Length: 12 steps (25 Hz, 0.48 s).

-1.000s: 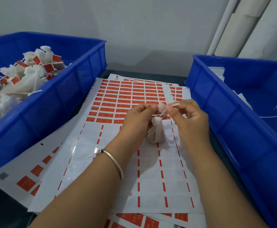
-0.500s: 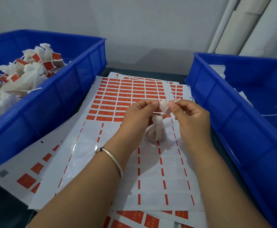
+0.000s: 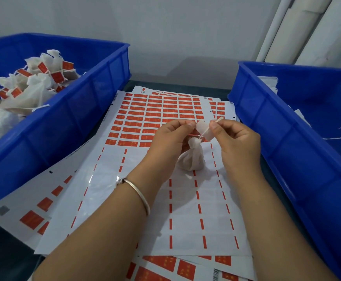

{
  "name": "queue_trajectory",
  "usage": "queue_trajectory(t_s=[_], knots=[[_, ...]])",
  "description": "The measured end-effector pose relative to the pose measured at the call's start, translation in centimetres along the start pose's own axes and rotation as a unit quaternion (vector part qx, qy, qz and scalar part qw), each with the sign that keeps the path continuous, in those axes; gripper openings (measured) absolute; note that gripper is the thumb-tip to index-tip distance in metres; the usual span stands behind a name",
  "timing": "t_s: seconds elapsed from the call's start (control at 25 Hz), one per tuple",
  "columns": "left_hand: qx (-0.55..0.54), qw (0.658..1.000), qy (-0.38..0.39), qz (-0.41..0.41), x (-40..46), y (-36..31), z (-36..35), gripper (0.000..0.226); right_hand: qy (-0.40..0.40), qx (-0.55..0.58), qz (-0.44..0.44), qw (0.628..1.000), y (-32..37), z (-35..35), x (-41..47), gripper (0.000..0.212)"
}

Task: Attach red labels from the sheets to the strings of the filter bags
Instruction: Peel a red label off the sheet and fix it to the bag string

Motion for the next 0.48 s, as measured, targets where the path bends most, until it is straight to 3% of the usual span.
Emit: queue_trajectory(t_s=[0.48], knots=[[-0.061, 0.994, 0.008, 0.088, -0.13, -0.12, -0.52, 0.013, -0.019, -0.040, 0.037, 0.998, 0.27, -0.02, -0.22, 0.006]])
Point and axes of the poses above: each hand's wrist, its own x-axis towards the middle knuckle, its own z-axis out of the back of the hand, y = z × x, the point moved 2 cm from there along x, towards the middle knuckle, and after that the axes turned 3 degrees about -z, right-handed, at the moved point
